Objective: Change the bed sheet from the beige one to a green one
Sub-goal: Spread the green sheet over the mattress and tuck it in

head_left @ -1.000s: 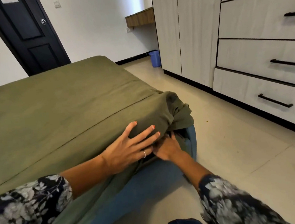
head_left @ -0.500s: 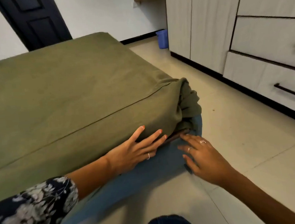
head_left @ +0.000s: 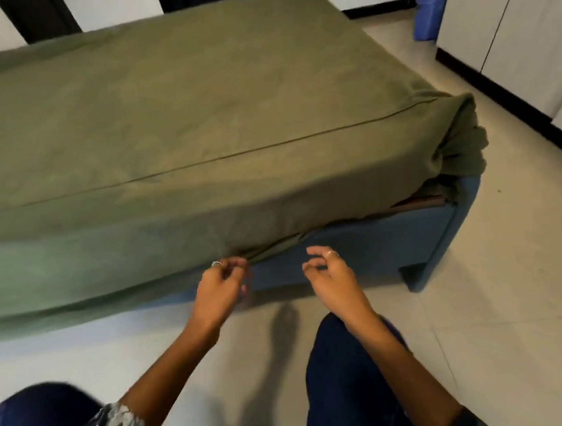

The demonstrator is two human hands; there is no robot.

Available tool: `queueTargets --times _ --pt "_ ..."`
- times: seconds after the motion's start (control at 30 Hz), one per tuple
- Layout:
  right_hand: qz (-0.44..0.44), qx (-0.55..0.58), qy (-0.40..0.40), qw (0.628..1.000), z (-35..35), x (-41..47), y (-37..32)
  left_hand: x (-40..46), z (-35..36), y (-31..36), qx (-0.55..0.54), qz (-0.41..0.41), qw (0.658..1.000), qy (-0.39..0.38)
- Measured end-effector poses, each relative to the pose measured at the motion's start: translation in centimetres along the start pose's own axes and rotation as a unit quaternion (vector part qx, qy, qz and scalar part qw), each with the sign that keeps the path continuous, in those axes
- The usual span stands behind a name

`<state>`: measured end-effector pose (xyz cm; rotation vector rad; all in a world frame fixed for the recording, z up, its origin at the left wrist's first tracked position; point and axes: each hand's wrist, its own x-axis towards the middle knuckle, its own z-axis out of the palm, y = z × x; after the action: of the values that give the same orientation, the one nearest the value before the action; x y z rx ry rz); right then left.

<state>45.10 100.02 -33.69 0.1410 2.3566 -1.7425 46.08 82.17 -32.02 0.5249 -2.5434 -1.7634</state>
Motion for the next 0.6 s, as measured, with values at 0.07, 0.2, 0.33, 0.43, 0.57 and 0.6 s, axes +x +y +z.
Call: queueTargets --times 0.07,0.2,0.33,0.43,0.57,0.6 --pt "0.007 0.002 0.005 1.0 1.7 -0.4 -0.6 -0.1 -0.6 0.1 -0.211 -0.189 0.958 -0.04" --pt "0.029 0.086 0.039 0.995 4.3 -0.3 -1.4 0.7 -0.9 -0.7 -0.403 -0.264 0.872 -0.084" --pt "0.086 0.259 0.047 0.961 5.7 -0.2 -2.8 1.1 -0.3 -1.0 -0.506 -0.3 0.804 -0.089" --pt "0.11 0.355 0.054 0.927 7.4 0.2 -4.0 1.5 -0.3 -0.8 -0.57 -0.305 0.761 -0.063" --pt "0.051 0.524 0.099 0.844 8.7 0.8 -4.9 3.1 -0.9 -0.5 -0.609 -0.263 0.748 -0.034" --pt "0.038 0.554 0.101 0.826 8.9 0.8 -5.0 3.6 -1.2 -0.4 -0.612 -0.253 0.749 -0.031"
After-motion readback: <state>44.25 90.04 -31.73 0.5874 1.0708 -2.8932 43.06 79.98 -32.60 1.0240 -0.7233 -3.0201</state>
